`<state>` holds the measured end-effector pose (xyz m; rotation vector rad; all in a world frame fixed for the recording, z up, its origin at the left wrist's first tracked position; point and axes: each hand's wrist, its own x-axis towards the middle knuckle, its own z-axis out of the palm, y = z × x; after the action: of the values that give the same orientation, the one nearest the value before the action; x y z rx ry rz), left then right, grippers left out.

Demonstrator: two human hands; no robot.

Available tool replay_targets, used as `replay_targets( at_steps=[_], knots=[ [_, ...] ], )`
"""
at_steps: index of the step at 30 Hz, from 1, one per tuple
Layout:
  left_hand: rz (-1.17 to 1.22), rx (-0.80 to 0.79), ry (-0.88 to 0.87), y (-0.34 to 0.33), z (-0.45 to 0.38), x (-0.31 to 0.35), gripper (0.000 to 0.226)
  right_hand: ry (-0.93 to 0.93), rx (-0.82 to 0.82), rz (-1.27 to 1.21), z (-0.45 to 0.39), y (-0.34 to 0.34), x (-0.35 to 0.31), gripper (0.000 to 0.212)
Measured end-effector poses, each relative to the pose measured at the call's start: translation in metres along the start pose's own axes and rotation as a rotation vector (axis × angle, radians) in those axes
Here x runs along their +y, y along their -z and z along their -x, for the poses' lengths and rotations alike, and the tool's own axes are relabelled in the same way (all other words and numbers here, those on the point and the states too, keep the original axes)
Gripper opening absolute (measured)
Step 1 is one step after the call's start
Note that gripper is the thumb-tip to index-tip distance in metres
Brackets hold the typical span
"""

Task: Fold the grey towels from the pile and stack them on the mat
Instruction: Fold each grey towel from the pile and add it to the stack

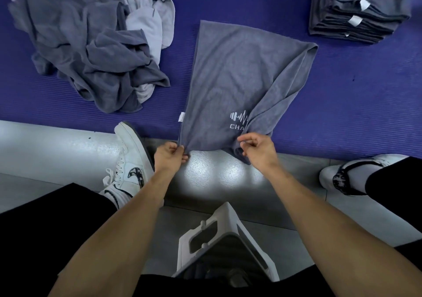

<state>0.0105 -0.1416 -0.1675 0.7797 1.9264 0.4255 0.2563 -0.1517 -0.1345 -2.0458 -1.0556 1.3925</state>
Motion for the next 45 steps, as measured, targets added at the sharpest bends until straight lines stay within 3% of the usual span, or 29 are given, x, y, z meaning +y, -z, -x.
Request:
replay_targets(
  at_steps=[6, 11, 17, 20, 24, 29, 32, 36, 40, 43, 45],
  knots=[
    [-0.002, 0.026, -0.258, 0.015, 0.04, 0.027, 0.023, 0.036, 0.012, -0.011, 0.003, 0.005, -0.005, 0.021],
    [-0.107, -0.087, -0.473, 0.026, 0.068, 0.06, 0.016, 0.128, 0.079, 0.014, 0.01, 0.019, -0.019, 0.022],
    [-0.332, -0.216, -0.623, 0.039, 0.084, 0.102, 0.033, 0.3, 0.116, 0.115, 0.034, 0.059, -0.033, 0.033],
    [-0.339, -0.173, -0.712, 0.042, 0.095, 0.123, 0.025, 0.386, 0.16, 0.152, 0.044, 0.078, -0.036, 0.03],
    [-0.167, -0.155, -0.814, 0.042, 0.118, 0.161, 0.028, 0.519, 0.25, 0.145, 0.065, 0.11, -0.055, 0.014],
    [-0.21, -0.032, -1.087, 0.049, 0.152, 0.214, 0.009, 0.714, 0.509, 0.196, 0.096, 0.153, -0.086, 0.013],
    [-0.149, -0.01, -1.127, 0.059, 0.183, 0.243, 0.012, 0.773, 0.576, 0.124, 0.121, 0.177, -0.121, 0.01],
    [0.115, 0.101, -1.211, 0.076, 0.221, 0.284, 0.011, 0.908, 0.704, 0.031, 0.167, 0.207, -0.187, 0.01],
    [0.025, 0.215, -1.198, 0.092, 0.247, 0.31, 0.01, 0.747, 0.624, 0.205, 0.188, 0.234, -0.229, 0.015],
    [0.084, 0.274, -1.157, 0.103, 0.251, 0.314, 0.008, 0.716, 0.663, 0.212, 0.195, 0.25, -0.237, 0.013],
    [-0.004, 0.288, -1.093, 0.106, 0.246, 0.312, 0.01, 0.647, 0.623, 0.259, 0.195, 0.257, -0.235, 0.009]
  ],
)
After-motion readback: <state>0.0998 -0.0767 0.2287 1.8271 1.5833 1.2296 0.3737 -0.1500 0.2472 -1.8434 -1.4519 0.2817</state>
